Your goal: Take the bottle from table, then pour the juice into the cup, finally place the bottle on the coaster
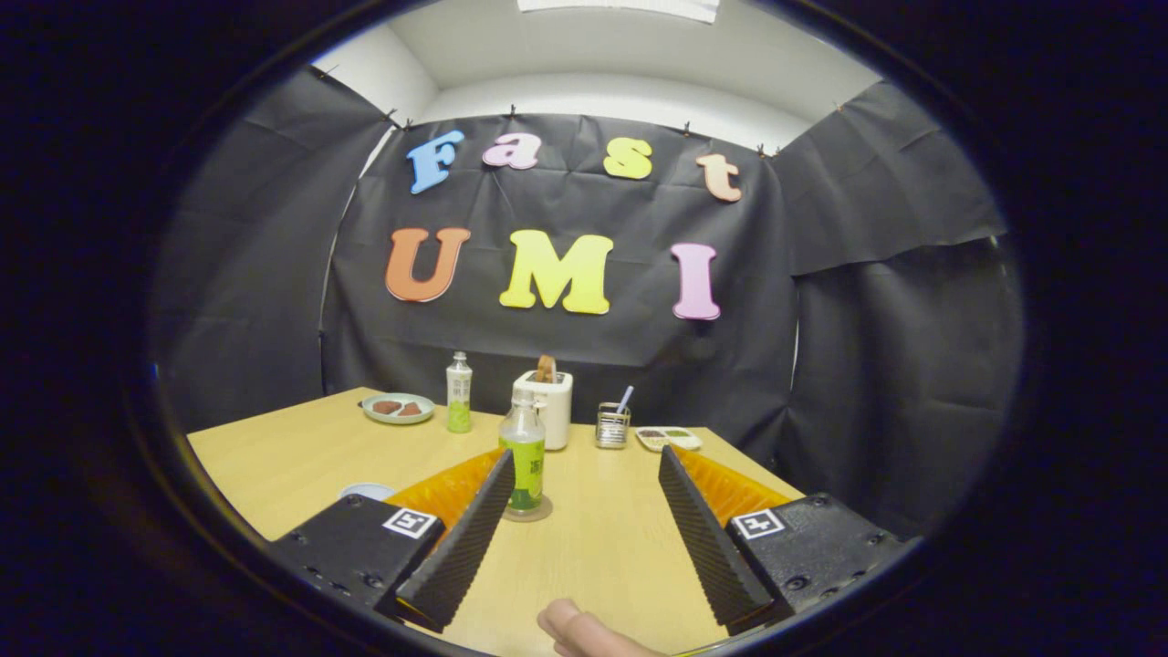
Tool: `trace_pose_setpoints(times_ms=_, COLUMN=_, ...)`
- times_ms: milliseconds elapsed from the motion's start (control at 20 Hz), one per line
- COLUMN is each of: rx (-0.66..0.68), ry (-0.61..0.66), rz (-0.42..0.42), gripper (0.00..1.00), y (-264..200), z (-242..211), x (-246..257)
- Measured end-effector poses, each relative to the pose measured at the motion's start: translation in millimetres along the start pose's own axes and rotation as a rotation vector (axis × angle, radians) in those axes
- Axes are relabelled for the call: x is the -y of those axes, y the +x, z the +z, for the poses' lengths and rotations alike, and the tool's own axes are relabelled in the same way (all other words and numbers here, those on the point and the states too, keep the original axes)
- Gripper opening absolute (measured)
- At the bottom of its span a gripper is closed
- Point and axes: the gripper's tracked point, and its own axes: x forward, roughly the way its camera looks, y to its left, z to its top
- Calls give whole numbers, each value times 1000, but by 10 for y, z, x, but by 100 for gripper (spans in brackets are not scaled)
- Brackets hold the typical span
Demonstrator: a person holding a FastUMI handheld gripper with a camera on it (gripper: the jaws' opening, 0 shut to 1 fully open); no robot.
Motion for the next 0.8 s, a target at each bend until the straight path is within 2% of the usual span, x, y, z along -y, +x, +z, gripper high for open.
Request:
trace_pose_setpoints(times_ms=350, rx=-20, ry=37, rz=6, gripper=100, y=-474, z=-214, x=395)
trace_pose_setpoints(times_ms=800, rx=-28, ry=95, rz=-35, gripper=100, y=-658, z=-448, x=973)
